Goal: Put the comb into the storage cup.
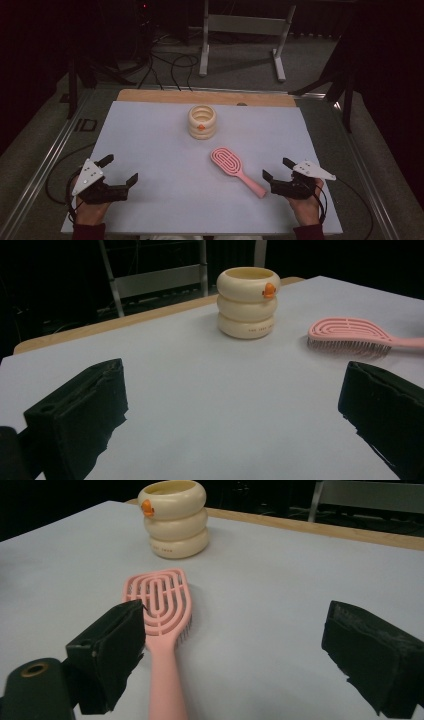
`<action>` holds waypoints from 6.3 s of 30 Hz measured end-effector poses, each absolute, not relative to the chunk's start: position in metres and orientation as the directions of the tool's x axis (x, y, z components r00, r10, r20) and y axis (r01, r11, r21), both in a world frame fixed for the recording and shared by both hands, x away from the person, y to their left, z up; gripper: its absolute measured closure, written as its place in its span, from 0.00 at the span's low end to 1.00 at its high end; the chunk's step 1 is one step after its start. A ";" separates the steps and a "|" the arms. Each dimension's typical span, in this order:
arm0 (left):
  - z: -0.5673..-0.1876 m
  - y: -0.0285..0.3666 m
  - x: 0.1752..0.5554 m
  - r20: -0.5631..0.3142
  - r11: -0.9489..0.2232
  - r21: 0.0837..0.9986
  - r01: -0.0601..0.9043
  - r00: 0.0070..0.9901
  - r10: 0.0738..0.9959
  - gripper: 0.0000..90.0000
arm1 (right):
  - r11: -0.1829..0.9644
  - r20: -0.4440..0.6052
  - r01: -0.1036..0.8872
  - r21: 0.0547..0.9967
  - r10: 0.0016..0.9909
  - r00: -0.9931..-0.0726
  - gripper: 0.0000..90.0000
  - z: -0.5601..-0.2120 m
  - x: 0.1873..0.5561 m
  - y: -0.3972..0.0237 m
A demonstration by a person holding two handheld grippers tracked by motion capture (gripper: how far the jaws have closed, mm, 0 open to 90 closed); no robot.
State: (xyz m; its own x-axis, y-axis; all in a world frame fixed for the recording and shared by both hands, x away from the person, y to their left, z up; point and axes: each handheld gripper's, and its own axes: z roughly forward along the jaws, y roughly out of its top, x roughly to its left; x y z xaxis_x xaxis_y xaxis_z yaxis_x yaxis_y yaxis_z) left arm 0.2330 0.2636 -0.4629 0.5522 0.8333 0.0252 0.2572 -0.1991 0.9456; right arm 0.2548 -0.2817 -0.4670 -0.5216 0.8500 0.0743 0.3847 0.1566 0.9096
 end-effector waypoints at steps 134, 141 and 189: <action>-0.472 0.262 0.234 0.055 -0.256 0.916 0.309 0.536 0.843 0.00 | 0.718 0.045 0.620 0.316 0.641 -0.766 0.25 -0.483 0.345 -0.168; -0.473 0.261 0.234 0.057 -0.260 0.914 0.311 0.536 0.842 0.00 | 0.716 0.076 0.639 0.281 0.647 -0.759 0.39 -0.486 0.344 -0.167; -0.477 0.256 0.237 0.072 -0.293 0.891 0.348 0.528 0.846 0.00 | 0.715 0.059 0.655 0.245 0.663 -0.746 0.77 -0.492 0.346 -0.170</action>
